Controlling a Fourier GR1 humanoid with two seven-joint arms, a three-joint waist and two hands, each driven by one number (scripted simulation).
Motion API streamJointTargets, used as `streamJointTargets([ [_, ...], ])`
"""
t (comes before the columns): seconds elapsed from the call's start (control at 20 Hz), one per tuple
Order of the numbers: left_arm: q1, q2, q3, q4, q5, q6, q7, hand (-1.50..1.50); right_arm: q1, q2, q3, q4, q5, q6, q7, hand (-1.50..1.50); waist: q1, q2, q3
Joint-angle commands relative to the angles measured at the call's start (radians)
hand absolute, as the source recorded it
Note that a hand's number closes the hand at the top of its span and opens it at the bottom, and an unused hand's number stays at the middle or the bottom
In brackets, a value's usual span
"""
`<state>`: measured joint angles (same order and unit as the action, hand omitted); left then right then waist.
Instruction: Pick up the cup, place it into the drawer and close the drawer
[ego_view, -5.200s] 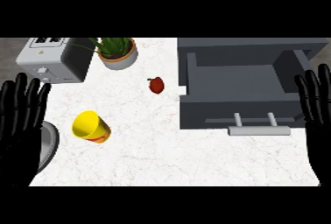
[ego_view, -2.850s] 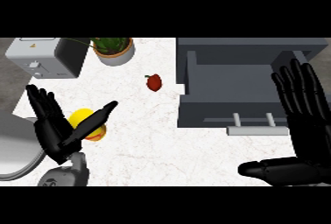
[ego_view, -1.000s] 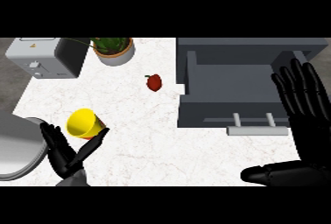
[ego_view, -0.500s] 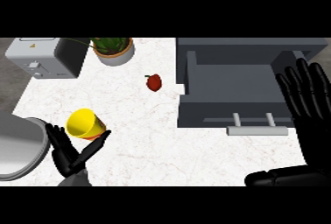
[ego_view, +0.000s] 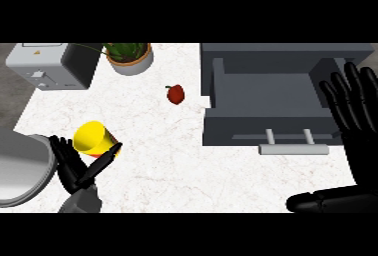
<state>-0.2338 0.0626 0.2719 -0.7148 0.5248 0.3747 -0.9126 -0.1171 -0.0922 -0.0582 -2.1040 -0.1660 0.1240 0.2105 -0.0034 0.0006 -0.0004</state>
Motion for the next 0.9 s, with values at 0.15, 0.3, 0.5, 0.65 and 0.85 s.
streamJointTargets([
  [0.15, -0.021, 0.034, 0.017, 0.054, 0.034, -0.13, -0.007, -1.5, 0.003, 0.015, -0.009, 0.08, 0.016, 0.006, -0.084, -1.5, 0.003, 0.0, 0.0],
  [0.3, -0.096, 0.033, 0.03, 0.133, 0.045, -0.201, -0.04, -1.5, 0.003, 0.0, -0.004, 0.064, 0.016, 0.016, -0.057, -1.5, 0.0, 0.0, 0.0],
  [0.5, -0.053, -0.033, 0.018, 0.171, 0.038, -0.265, -0.156, -1.5, 0.068, 0.023, 0.042, 0.022, 0.043, 0.02, -0.072, -1.5, -0.001, 0.0, 0.0],
  [0.65, -0.174, 0.029, 0.072, 0.345, 0.043, -0.337, -0.223, 1.5, 0.039, 0.041, 0.057, -0.06, 0.035, -0.031, 0.021, -1.5, -0.013, 0.003, -0.002],
  [0.85, -0.15, 0.029, 0.036, 0.258, 0.015, -0.3, -0.222, 1.5, -0.031, 0.013, 0.032, 0.032, 0.036, -0.009, -0.005, -1.5, 0.0, 0.001, 0.0],
])
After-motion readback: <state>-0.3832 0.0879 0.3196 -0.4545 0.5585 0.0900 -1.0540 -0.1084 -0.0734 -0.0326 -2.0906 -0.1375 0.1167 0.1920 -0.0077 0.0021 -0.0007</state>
